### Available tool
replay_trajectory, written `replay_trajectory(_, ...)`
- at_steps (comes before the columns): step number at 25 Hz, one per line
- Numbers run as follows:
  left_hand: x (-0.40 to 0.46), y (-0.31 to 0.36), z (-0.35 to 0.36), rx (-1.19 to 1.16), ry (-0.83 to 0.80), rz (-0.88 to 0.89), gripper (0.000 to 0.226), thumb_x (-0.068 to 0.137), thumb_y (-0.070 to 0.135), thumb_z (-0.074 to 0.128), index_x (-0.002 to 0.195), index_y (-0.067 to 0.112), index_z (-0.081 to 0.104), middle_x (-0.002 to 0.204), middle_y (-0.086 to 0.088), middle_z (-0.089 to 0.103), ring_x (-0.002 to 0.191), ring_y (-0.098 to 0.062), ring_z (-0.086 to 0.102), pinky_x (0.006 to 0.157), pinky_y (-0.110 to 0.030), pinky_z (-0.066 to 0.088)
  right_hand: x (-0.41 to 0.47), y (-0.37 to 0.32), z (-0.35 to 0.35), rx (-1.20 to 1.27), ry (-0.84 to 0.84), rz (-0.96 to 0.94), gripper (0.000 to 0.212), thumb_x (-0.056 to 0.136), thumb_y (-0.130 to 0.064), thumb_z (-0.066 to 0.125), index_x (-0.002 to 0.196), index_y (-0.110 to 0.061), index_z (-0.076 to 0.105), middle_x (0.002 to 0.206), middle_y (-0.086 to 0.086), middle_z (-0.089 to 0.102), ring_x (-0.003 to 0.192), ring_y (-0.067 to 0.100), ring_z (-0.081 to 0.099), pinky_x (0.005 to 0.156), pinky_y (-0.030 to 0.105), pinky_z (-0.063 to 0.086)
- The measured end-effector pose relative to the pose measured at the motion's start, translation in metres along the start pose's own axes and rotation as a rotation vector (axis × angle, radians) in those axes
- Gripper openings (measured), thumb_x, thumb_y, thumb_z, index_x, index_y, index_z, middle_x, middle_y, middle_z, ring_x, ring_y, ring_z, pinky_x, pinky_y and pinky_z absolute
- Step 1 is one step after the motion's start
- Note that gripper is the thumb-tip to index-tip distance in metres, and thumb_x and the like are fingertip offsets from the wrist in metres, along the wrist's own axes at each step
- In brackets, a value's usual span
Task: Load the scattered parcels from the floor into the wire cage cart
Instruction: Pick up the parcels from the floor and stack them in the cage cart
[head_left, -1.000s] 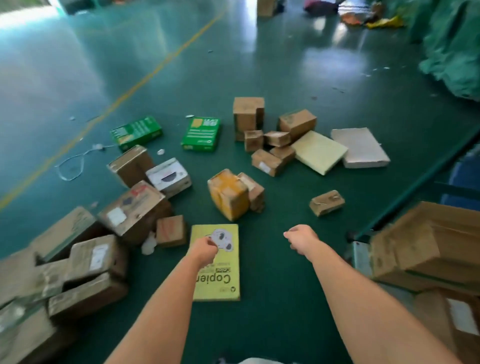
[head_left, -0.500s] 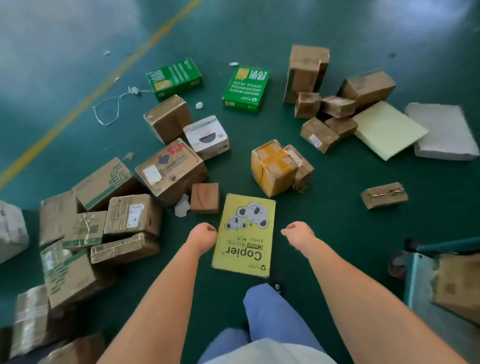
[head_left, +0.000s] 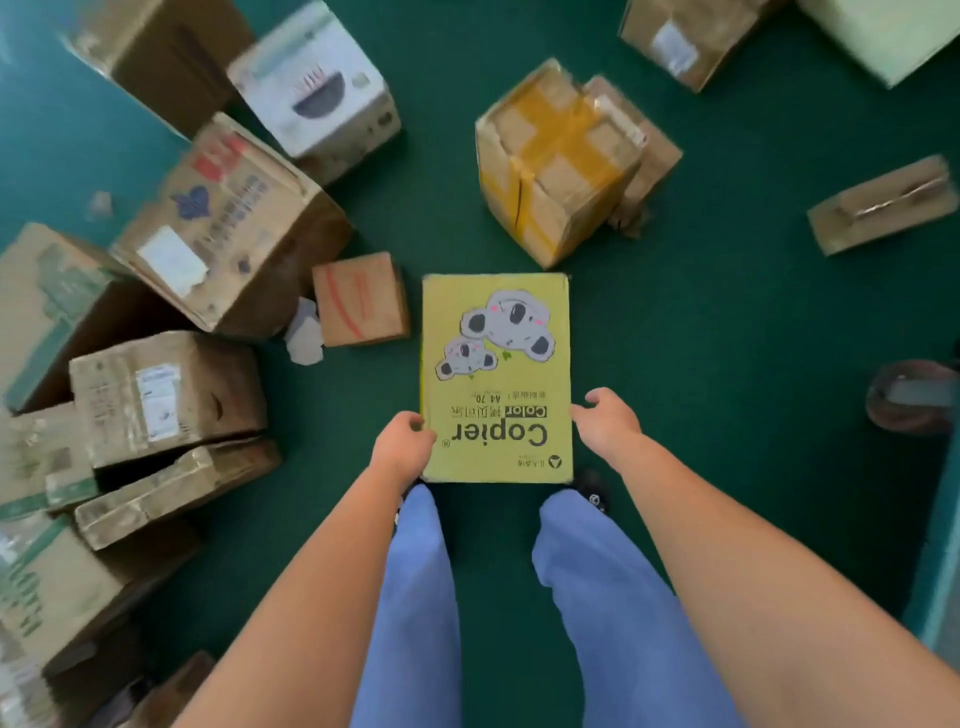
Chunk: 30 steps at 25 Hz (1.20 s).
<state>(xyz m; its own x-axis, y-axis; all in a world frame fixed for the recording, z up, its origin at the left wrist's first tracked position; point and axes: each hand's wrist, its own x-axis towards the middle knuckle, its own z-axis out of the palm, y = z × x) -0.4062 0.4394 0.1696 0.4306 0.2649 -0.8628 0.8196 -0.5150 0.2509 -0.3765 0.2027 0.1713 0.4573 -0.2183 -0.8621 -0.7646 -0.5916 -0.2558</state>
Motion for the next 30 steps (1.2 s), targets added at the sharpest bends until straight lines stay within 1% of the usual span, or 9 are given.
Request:
replay_trajectory(4,0.113,-0.033,0.051,0.034,-0.008,-0.039,0.050,0.097,0.015,0.047,0.145,0.007,0.035,0.135,-0.010,0.051,0.077,-0.012,0.049,0.071,-0.025,0.038,0.116,0.046,0.072,0.003,0.029,0.118,0.053,0.099,-0.027,0.048,0.147,-0.011,0.031,0.141,0.010,0.044,0.087,0.017,0.047,0.067,0.028,0.037)
replay_trajectory(8,0.200,-0.071,0.091,-0.005,-0.024,-0.123,0.060,0.096,0.022,0.051,0.149,0.010,0.026,0.147,-0.010,0.040,0.117,-0.025,0.051,0.083,-0.027,0.035,0.197,0.086,0.134,0.060,0.076,0.222,0.059,0.095,-0.032,0.056,0.145,-0.014,0.031,0.138,0.010,0.043,0.105,0.026,0.053,0.082,0.038,0.047)
replay_trajectory(11,0.250,-0.085,0.107,-0.066,0.000,-0.140,0.060,0.095,0.023,0.055,0.147,0.009,0.028,0.142,-0.008,0.046,0.121,-0.027,0.051,0.089,-0.032,0.041,0.243,0.102,0.165,0.114,0.136,0.240,0.064,0.089,-0.039,0.064,0.140,-0.016,0.033,0.137,0.008,0.046,0.117,0.031,0.053,0.096,0.046,0.047)
replay_trajectory(14,0.289,-0.093,0.118,-0.182,0.000,-0.166,0.081,0.093,0.034,0.058,0.154,0.017,0.006,0.151,-0.005,0.036,0.134,-0.028,0.042,0.108,-0.043,0.037,0.277,0.108,0.179,0.189,0.185,0.285,0.083,0.085,-0.046,0.067,0.147,-0.019,0.021,0.138,0.006,0.045,0.121,0.031,0.051,0.097,0.046,0.047)
replay_trajectory(16,0.302,-0.094,0.120,-0.254,0.000,-0.201,0.093,0.090,0.042,0.061,0.154,0.020,-0.003,0.155,-0.004,0.029,0.139,-0.029,0.034,0.113,-0.046,0.031,0.289,0.112,0.182,0.193,0.217,0.308,0.081,0.081,-0.051,0.068,0.142,-0.016,0.027,0.132,0.006,0.050,0.116,0.031,0.054,0.094,0.046,0.048)
replay_trajectory(18,0.304,-0.092,0.118,-0.282,0.007,-0.242,0.099,0.085,0.050,0.063,0.154,0.018,-0.001,0.156,-0.007,0.026,0.141,-0.031,0.030,0.114,-0.050,0.029,0.289,0.109,0.182,0.176,0.234,0.334,0.075,0.080,-0.055,0.067,0.134,-0.016,0.033,0.127,0.006,0.053,0.111,0.030,0.055,0.091,0.046,0.049)
replay_trajectory(22,0.264,-0.066,0.095,-0.075,0.113,-0.231,0.082,0.086,0.057,0.058,0.148,0.011,0.029,0.148,-0.009,0.028,0.135,-0.036,0.029,0.107,-0.051,0.032,0.257,0.084,0.158,0.139,0.269,0.377,0.078,0.078,-0.066,0.061,0.133,-0.017,0.034,0.125,0.006,0.050,0.109,0.032,0.054,0.092,0.049,0.047)
replay_trajectory(27,0.165,-0.018,0.034,-0.044,0.036,-0.196,0.074,0.088,0.051,0.058,0.147,0.015,0.030,0.142,-0.012,0.024,0.115,-0.033,0.046,0.096,-0.043,0.039,0.160,0.049,0.087,0.078,0.239,0.387,0.078,0.077,-0.069,0.060,0.128,-0.013,0.040,0.120,0.009,0.055,0.099,0.033,0.059,0.081,0.042,0.051)
replay_trajectory(30,0.093,0.014,-0.004,0.016,-0.009,-0.205,0.072,0.082,0.054,0.061,0.141,0.019,0.038,0.133,-0.012,0.044,0.112,-0.033,0.052,0.097,-0.043,0.044,0.084,0.025,0.034,-0.003,0.230,0.383,0.076,0.079,-0.068,0.058,0.126,-0.011,0.040,0.118,0.012,0.056,0.097,0.032,0.060,0.080,0.039,0.052)
